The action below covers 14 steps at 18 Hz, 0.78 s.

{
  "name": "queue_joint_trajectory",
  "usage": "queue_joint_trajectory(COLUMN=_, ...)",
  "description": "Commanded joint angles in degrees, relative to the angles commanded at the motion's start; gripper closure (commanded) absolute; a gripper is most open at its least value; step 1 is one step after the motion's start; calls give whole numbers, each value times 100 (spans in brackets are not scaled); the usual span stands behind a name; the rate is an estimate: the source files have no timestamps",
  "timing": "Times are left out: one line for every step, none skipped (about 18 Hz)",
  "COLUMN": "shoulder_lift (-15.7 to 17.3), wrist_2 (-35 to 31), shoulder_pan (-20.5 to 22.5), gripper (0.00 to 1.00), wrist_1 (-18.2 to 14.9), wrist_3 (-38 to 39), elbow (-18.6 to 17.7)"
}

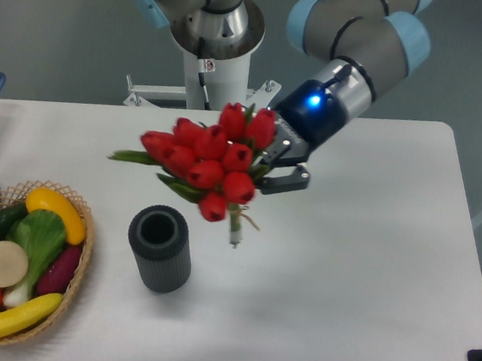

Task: Insert the flowers into the vase
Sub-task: 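Carry the red tulip bunch with the gripper over the grey vase, then lower the tulip stems down into the grey vase opening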

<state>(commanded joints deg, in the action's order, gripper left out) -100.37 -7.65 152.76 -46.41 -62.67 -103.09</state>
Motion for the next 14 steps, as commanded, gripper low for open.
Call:
queue_joint_trajectory(shoulder_lift=0, wrist_2=105, shoulder_pan=-18, gripper=74, wrist_1=0, wrist_3=9, elbow=-62)
queue_joint_trajectory(shoulder_lift=18, wrist_2=193, shoulder_pan=-18, gripper=74, wrist_1=0, wrist_3=10, elbow=-114)
queue_joint_trajectory(shoulder_lift=61, wrist_2=272, shoulder_pan=-27, gripper=74, wrist_1=0, wrist_3=10, elbow=-115)
queue_joint_trajectory(shoulder_lift=88, wrist_2=299, shoulder_pan=-35, gripper=74, wrist_1=-9, wrist_3=27, elbow=-124)
queue_joint_trajectory(shoulder_lift=97, wrist_2=300, shoulder_pan=-44, gripper=74, wrist_1=-9, wrist_3=71, elbow=-150)
queue_joint_trajectory(shoulder_lift=140, wrist_2=308, shoulder_pan=-79, gripper=74, wrist_1=-9, wrist_3=106, elbow=-211)
queue_joint_trajectory(shoulder_lift=193, wrist_2=308, shoulder_pan=-88, gripper=74, wrist_1=-9, wrist_3=115, elbow=-212)
queue_joint_trajectory(shoulder_lift=202, wrist_2=317, shoulder_pan=-88, gripper=74, wrist_1=-9, wrist_3=124, elbow=-203)
queue_joint_trajectory(shoulder_lift=220, wrist_2=326, shoulder_pan=-106, gripper=74, wrist_1=-9, wrist_3=124, elbow=-194)
queue_joint_trajectory(shoulder_lift=246, wrist_2=326, shoulder_pan=-132, gripper=74, wrist_1=-9, wrist_3=124, elbow=-211)
queue_joint_trajectory(shoulder_lift=246, wrist_2=326, shoulder_pan=-150, gripper=74, wrist_1=-9, wrist_3=124, elbow=-255)
queue_joint_trajectory(shoulder_lift=238, wrist_2=326, shoulder_pan=-150, gripper=74, wrist_1=-9, wrist_3=124, elbow=-273)
queue_joint_trajectory(shoulder_lift=211, wrist_2=352, shoulder_pan=-158, gripper=74, wrist_1=-9, wrist_3=124, elbow=-256)
queue_joint_trajectory(shoulder_lift=185, wrist_2=396, shoulder_pan=-228, gripper=74, wrist_1=-9, wrist_3=124, elbow=-221)
